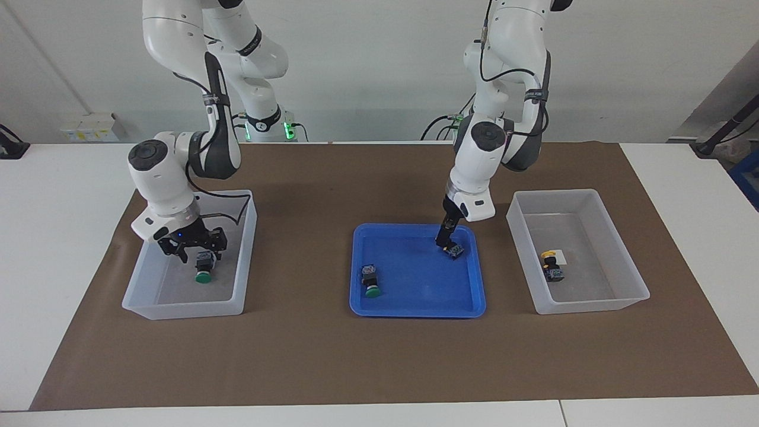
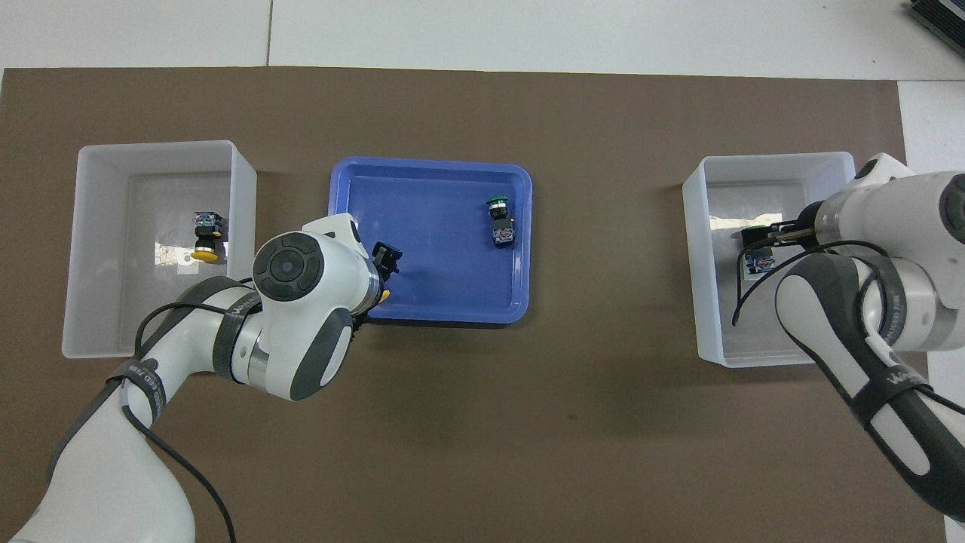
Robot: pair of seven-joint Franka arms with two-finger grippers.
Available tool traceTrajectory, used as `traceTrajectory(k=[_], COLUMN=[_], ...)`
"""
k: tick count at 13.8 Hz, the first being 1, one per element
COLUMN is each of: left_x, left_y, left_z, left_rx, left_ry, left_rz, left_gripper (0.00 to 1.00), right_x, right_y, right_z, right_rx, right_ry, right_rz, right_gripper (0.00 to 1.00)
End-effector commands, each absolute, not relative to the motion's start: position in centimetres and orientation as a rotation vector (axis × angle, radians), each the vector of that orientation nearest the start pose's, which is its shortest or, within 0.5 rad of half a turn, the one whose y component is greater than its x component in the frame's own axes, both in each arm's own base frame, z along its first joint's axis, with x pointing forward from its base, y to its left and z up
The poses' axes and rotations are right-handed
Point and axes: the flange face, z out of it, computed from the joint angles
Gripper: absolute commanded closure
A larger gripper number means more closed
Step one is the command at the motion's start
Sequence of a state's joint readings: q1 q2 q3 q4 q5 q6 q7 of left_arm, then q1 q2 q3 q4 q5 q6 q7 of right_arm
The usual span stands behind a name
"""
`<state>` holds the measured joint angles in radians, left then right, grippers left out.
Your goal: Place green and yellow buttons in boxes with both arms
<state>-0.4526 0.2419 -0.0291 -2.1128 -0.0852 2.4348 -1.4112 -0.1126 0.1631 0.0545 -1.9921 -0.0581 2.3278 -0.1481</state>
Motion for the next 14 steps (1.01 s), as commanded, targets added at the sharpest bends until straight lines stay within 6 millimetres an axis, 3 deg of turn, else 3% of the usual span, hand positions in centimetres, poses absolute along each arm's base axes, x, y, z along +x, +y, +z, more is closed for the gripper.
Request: traceTrajectory(k=[1, 3, 7, 11, 14], left_x=[51.9, 52.3, 54.2, 54.6, 54.6], left_y=[-26.5, -26.1, -24.8, -24.5, -24.7], left_z=[30.0, 30.2, 30.6, 30.7, 29.6], left_rx=[-2.854, -2.852, -2.847, -2.861, -2.856], left_ry=[-1.584, -1.594, -1.648, -1.667, -1.667], left_rz=[-0.006, -0.012, -0.046, -0.079, -0.074], left_gripper=[0.05, 0.07, 0.10, 0.19, 0.19], right_x=[61.7, 62.3, 62.1, 63.9, 63.7], right_y=[0.6, 4.7, 14.9, 23.7, 27.4], right_z=[44.9, 47.6, 49.2, 47.3, 43.7], right_rx=[-3.136, -3.121, -3.081, -3.076, -3.110], right_ry=[-0.187, -0.152, -0.064, -0.091, -0.072], right_rz=[-0.268, -0.299, -0.352, -0.323, -0.293], right_gripper=[0.00, 0.00, 0.00, 0.00, 0.00])
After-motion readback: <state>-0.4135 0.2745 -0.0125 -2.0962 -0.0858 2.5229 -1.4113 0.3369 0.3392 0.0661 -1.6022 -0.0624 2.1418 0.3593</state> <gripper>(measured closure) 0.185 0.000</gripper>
